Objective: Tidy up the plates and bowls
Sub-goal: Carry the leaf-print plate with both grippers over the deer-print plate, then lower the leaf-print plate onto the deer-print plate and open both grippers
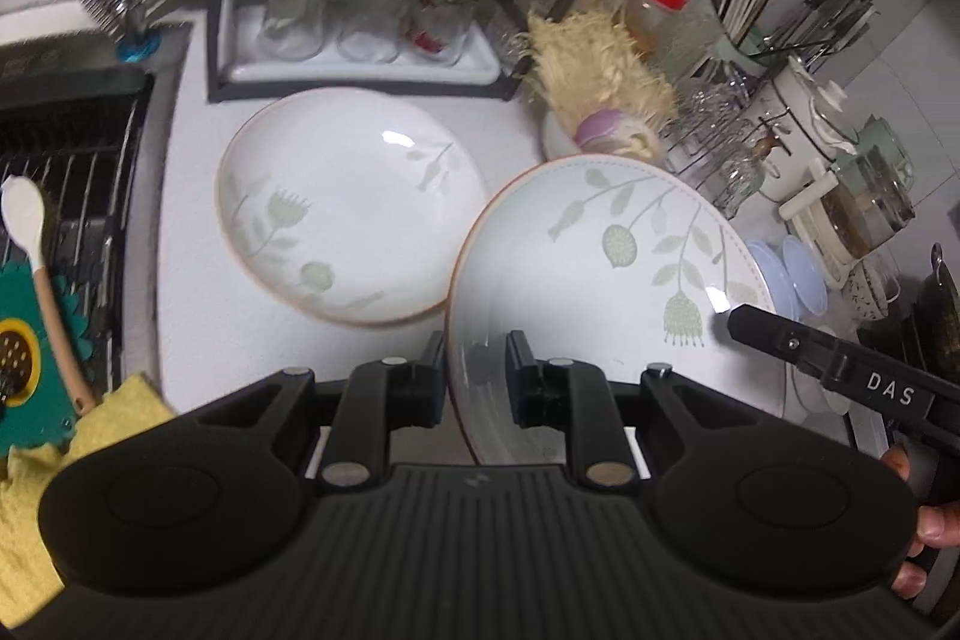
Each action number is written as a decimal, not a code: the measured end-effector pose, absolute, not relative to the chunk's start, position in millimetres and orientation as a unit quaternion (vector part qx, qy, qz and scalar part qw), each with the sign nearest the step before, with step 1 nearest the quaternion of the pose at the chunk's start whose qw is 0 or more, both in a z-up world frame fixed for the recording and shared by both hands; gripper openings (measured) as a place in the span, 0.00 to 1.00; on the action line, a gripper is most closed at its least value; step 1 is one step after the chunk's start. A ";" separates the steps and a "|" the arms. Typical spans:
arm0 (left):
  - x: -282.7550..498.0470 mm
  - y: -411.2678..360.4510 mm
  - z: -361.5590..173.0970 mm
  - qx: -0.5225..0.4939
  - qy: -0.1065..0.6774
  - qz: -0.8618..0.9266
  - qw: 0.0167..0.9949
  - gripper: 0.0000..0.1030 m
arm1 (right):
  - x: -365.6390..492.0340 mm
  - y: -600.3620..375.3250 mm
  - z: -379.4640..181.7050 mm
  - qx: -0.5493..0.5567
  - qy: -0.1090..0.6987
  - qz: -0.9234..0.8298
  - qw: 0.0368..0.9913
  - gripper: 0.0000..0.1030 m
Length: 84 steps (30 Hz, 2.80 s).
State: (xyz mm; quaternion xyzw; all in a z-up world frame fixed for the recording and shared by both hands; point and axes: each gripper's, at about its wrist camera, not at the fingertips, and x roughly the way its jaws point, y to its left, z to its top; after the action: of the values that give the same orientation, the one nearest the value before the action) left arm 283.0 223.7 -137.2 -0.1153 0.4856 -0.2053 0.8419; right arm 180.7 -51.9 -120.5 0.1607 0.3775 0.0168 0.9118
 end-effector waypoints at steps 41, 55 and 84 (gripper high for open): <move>337.4 39.7 -191.0 -0.013 0.558 -0.186 0.808 0.22 | 206.4 -183.9 -193.6 0.146 0.450 -0.032 0.881 0.25; 328.8 36.2 -206.8 0.001 0.578 -0.182 0.795 0.22 | 204.0 -180.3 -205.7 0.121 0.471 -0.031 0.873 0.25; 312.4 42.9 -126.0 -0.020 0.497 -0.212 0.841 0.23 | 193.0 -173.9 -155.7 0.147 0.396 -0.047 0.905 0.26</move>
State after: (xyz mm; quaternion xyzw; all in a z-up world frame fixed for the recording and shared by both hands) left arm 312.4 42.9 -126.0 -0.0198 0.4972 -0.2122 0.8411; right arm 193.0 -173.9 -155.7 0.1472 0.3958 -0.0470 0.9052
